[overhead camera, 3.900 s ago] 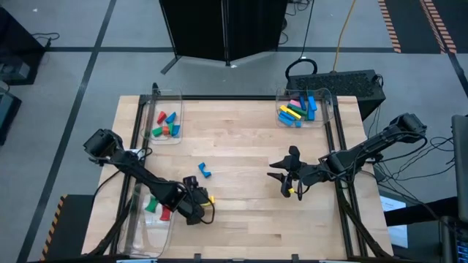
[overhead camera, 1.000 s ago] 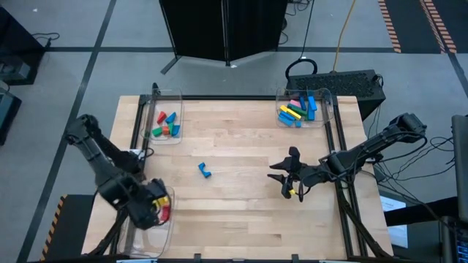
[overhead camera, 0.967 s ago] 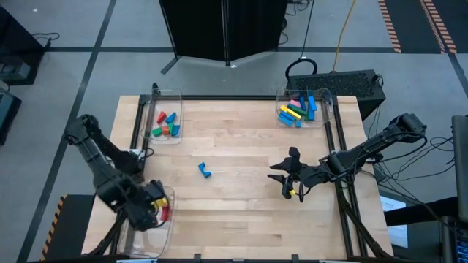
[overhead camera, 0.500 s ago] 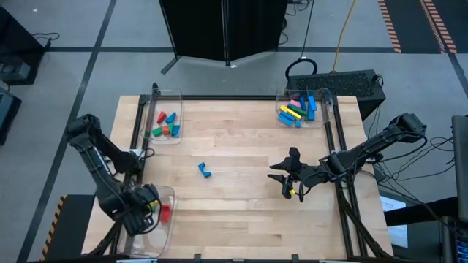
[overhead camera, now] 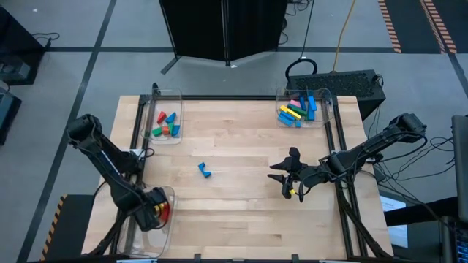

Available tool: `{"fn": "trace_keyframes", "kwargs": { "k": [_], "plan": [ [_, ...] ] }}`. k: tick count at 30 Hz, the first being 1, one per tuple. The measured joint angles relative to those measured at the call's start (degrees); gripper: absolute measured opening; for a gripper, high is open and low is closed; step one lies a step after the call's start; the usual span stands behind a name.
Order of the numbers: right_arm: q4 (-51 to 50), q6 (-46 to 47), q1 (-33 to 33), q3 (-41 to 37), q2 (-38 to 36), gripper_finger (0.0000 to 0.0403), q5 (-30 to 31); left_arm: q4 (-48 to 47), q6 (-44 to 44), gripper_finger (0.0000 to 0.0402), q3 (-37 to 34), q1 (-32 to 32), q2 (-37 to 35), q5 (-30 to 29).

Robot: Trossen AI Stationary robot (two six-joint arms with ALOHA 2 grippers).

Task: Sort blocks by size
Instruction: Put the yellow arch block into the bottom left transparent bin, then put the blue arch block into the bottom left transparent bin

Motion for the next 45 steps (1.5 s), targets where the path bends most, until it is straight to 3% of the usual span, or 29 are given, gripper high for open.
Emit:
{"fn": "trace_keyframes", "kwargs": {
  "k": [9,21,27,31,39,45],
  "plan": [
    [-0.03,0.0,0.0,0.0,0.0,0.0148,0.0,2.13,1.3,0.0136,-0.99,0.25,0.0,-1.46],
    [-0.01,0.0,-0.02,0.0,0.0,0.0148,0.0,2.12,0.74,0.0241,-0.99,0.25,0.0,-0.55],
    [-0.01,0.38,-0.02,0.0,0.0,0.0148,0.0,1.9,1.83,0.0256,-0.08,0.25,0.0,4.51],
    [-0.01,0.99,-0.02,0.0,0.0,0.0148,0.0,1.36,4.68,0.0256,3.02,0.25,0.0,4.81],
    [0.0,0.15,-0.02,0.01,0.0,0.0148,0.0,-4.32,10.9,0.0256,10.96,0.8,-0.06,-5.21],
    [-0.01,-0.77,-0.02,0.0,0.0,0.0148,0.0,-12.17,13.87,0.0256,15.12,5.35,-0.07,-12.23]
  ]
}}
